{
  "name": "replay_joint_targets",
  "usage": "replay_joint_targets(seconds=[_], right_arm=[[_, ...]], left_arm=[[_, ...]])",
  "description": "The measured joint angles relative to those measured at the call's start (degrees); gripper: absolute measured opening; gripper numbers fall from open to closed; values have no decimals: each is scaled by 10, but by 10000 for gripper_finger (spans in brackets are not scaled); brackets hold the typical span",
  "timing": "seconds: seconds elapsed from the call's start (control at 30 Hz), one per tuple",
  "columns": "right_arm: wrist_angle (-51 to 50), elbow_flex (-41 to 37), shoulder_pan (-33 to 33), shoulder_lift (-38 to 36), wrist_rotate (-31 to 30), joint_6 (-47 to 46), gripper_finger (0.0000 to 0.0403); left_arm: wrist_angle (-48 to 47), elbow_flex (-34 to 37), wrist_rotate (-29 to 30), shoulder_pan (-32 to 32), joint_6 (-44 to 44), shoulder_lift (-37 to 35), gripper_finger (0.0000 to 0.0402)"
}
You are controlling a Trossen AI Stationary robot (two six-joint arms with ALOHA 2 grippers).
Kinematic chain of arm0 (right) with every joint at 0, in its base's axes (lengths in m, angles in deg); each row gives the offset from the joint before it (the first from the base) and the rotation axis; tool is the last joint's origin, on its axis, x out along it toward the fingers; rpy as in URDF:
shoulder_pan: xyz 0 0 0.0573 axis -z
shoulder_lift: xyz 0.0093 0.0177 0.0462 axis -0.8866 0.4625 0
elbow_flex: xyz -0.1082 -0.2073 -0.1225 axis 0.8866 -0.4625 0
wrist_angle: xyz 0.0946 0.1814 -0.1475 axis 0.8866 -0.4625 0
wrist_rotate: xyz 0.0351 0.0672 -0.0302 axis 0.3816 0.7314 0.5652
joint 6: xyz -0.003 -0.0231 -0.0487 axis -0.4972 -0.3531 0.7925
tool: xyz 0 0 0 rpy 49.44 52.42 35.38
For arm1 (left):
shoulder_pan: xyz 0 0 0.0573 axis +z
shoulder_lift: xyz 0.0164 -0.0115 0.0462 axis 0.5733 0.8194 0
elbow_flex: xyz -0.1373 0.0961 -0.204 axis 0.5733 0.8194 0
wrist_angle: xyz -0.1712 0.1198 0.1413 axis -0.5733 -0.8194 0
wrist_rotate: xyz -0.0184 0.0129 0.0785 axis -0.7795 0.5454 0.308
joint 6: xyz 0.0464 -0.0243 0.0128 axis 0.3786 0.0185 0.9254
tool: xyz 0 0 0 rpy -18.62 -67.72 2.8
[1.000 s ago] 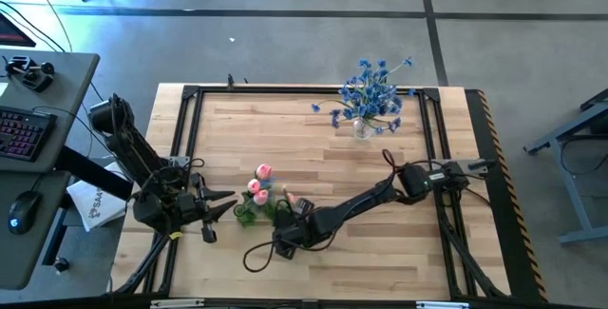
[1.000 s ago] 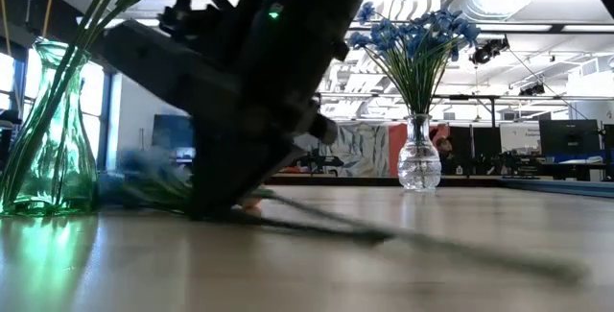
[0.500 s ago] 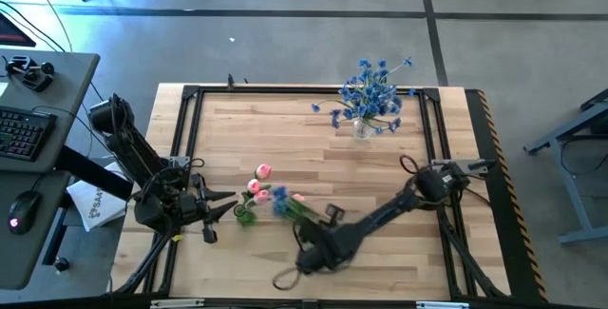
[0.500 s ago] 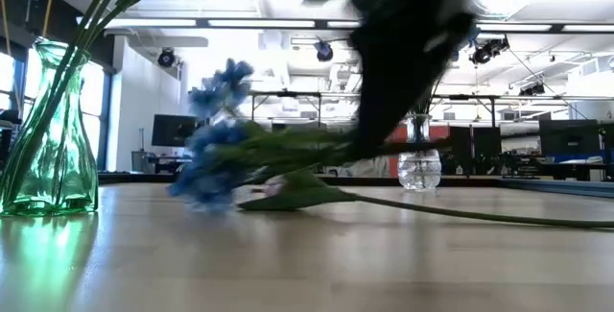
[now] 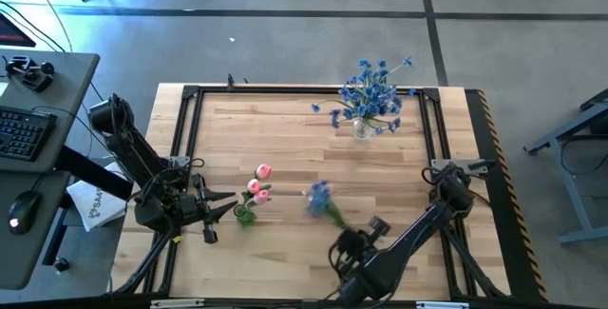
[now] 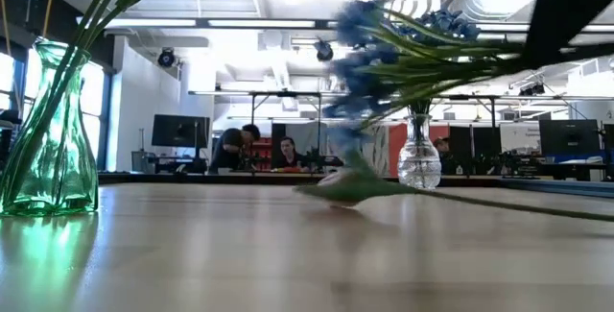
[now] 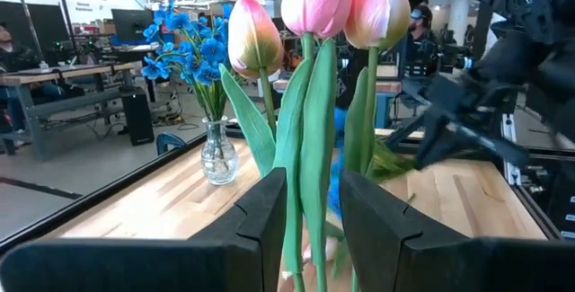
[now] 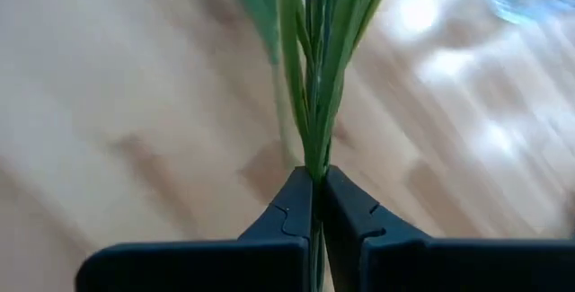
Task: Sort flowers into vase by color
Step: Put the blue flower into the transparent vase
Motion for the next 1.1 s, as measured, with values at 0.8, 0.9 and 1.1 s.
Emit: replay_joint_targets(seconds=[0.8,0.9,1.1], right_arm=[[417,-562,44,-423,-82,-6,0],[492,-633,66,-424,-42,-27,0],[816,-699,112,-351,-19,87,0]], left_arm=[[-106,0,-5,0,-111,0,94],[-107,0,-5,-4,-123,0,94],[-106,0,-5,-16,-135,0,94]])
